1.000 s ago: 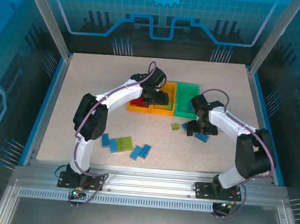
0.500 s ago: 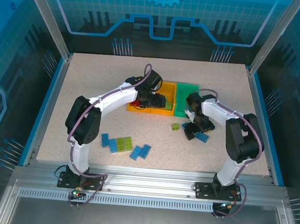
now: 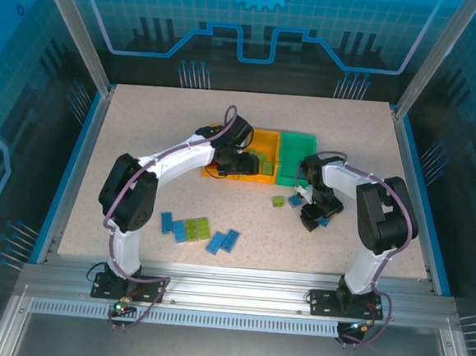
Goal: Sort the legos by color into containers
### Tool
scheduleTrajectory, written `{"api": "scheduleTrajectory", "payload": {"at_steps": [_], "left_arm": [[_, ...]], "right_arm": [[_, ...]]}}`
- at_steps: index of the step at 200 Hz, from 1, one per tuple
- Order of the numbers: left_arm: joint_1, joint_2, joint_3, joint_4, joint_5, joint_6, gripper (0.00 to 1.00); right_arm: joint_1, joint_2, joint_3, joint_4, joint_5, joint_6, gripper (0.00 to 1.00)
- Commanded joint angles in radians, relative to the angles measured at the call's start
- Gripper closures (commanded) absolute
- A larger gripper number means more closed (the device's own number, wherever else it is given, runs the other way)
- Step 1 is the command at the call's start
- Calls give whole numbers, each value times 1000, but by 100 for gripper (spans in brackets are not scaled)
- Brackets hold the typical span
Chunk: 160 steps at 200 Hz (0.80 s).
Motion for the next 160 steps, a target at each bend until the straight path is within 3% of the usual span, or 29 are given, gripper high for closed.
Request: {"api": "scheduleTrajectory", "payload": {"at_steps": [1, 15, 52, 88, 124, 160], "left_arm": [[8, -50, -20, 15, 16, -13, 30], [10, -52, -22, 18, 14, -15, 30], [8, -46, -30, 23, 19, -28, 31], [-4, -47, -38, 18, 14, -6, 31], [-53, -31, -44, 0, 5, 32, 30], [-110, -29, -75, 18, 10, -10, 30]], "right_arm": [[-9, 43, -22, 39, 9, -13, 44], [-7, 34, -26, 50, -3, -7, 53], [-1, -32, -45, 74, -14, -2, 62], [4, -134, -11, 54, -62, 23, 66], [1, -252, 74, 74, -199, 60, 67], [-6, -237, 186, 119, -287, 179, 69]]}}
